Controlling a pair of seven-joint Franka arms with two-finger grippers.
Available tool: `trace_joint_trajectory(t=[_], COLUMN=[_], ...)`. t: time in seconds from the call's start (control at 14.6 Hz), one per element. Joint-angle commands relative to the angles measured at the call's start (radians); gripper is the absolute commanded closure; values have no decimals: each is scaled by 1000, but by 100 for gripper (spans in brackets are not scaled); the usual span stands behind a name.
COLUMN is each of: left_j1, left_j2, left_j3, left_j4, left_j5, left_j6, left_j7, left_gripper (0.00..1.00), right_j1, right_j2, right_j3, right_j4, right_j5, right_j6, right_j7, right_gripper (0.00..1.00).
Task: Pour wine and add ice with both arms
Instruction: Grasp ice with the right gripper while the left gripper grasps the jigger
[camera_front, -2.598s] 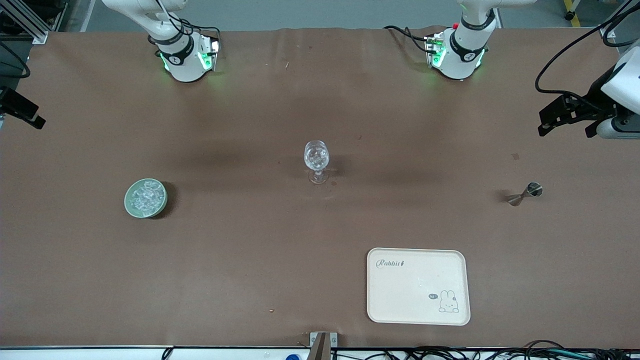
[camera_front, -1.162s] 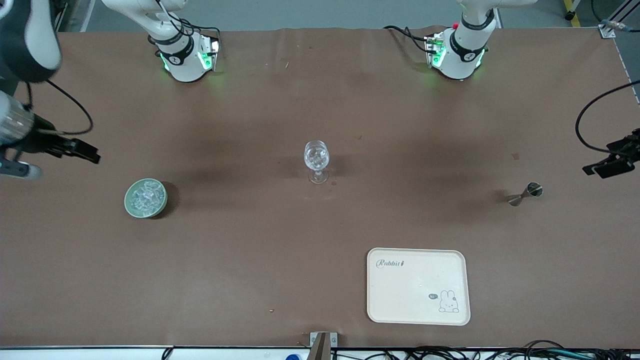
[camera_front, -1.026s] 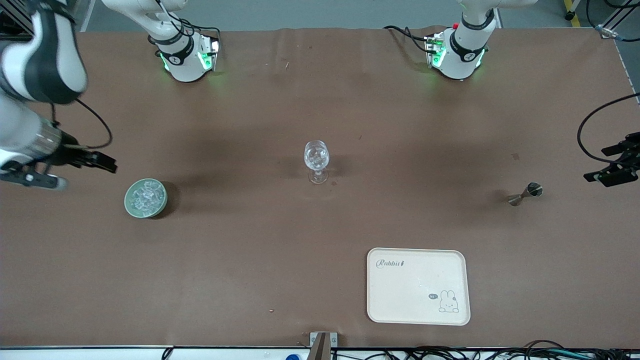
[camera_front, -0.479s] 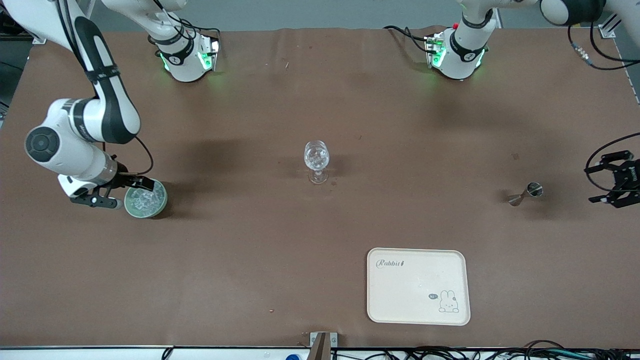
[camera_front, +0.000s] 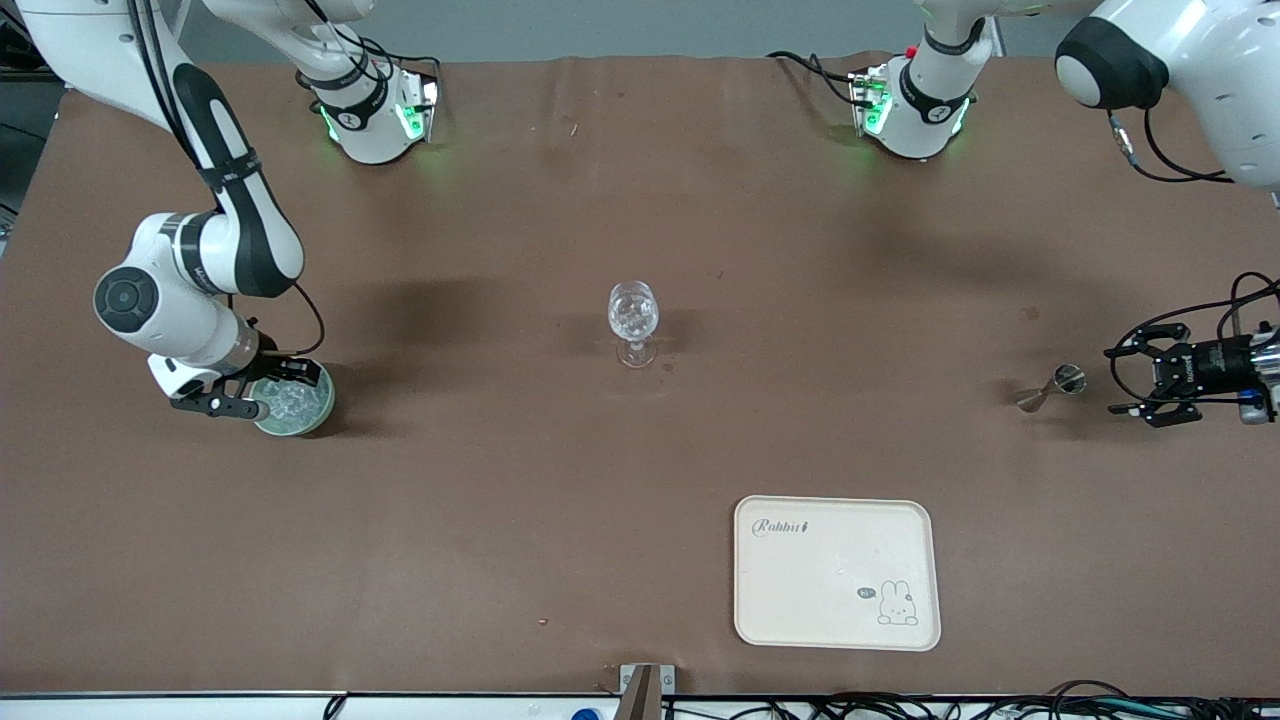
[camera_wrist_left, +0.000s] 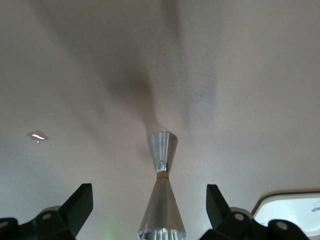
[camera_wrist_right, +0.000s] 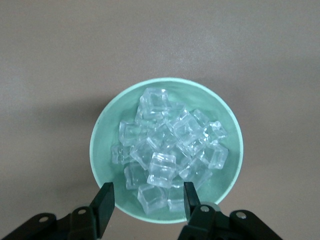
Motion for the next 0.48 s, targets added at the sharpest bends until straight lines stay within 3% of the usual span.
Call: trace_joint_trajectory(t=[0.0, 0.41], left_j1=[-10, -7], left_j2=[44, 53], left_j3=[-12, -65], left_j4=[24, -34], left_j5=[-56, -122], left_j6=[-25, -25], left_j7=[-8, -12], left_gripper=[0, 0], right_j1=[-1, -4], right_j2=[16, 28], right_j3=[-1, -3], right_j4=[-15, -32], right_j5=[1, -2], right_j6=[35, 82], right_j7=[-8, -10], right_gripper=[42, 52])
